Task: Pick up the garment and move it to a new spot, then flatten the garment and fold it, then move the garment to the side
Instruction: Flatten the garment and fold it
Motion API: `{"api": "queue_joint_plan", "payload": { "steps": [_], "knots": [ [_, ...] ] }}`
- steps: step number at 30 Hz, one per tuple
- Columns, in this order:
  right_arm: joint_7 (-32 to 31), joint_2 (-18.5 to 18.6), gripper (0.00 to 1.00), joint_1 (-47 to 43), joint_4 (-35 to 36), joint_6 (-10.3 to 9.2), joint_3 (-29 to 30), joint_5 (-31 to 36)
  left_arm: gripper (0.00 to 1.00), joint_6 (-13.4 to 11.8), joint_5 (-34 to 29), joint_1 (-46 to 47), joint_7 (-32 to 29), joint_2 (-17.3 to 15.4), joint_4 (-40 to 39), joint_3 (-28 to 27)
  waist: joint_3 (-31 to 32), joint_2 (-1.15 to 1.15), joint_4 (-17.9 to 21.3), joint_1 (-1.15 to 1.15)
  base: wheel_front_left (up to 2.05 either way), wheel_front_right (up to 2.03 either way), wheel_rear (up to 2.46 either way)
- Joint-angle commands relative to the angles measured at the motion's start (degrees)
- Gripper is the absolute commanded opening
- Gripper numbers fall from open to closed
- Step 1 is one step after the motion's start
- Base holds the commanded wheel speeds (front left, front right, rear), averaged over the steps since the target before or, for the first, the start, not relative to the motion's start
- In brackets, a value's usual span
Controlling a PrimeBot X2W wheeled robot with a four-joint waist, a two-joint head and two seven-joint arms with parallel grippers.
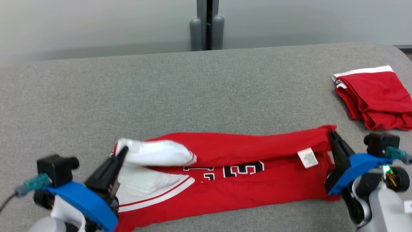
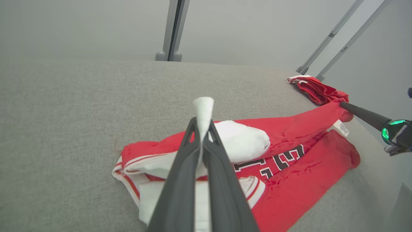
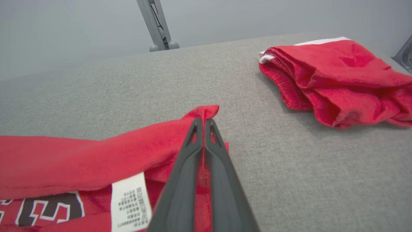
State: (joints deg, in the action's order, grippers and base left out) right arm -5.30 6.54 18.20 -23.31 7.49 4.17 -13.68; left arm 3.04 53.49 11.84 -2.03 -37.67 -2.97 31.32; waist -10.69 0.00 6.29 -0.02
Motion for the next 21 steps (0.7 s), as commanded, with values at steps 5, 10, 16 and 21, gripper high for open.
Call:
{"api": "queue_joint_plan", "payload": {
  "steps": [5, 10, 16, 21],
  "knots": [
    [-1.5, -2.1, 0.06, -6.5, 4.7, 0.00, 2.6, 0.7, 0.00, -0.3, 1.4, -5.5, 3.2, 2.1, 1.8, 1.0, 0.8, 0.00, -0.5, 0.02, 0.00, 0.00, 0.00],
    [-0.5, -3.2, 1.00, -9.2, 6.4, 0.00, 4.6, 1.1, 1.00, -0.7, 1.6, -7.2, 6.6, 4.3, 6.1, 0.7, 1.2, 0.00, -0.8, 0.02, 0.00, 0.00, 0.00],
    [1.0, -3.6, 1.00, -11.6, 7.8, 0.00, 7.4, 1.6, 1.00, -3.1, 1.6, -8.6, 13.9, 7.0, 8.2, -2.9, 1.5, 0.00, -1.2, 0.02, 0.00, 0.00, 0.00],
    [1.8, -3.7, 1.00, -12.0, 7.6, 0.00, 7.3, 0.6, 1.00, -6.6, -0.7, -9.1, 16.2, 8.6, 8.3, -5.5, 1.9, 0.00, -1.6, 0.02, 0.00, 0.00, 0.00]
  ]
}}
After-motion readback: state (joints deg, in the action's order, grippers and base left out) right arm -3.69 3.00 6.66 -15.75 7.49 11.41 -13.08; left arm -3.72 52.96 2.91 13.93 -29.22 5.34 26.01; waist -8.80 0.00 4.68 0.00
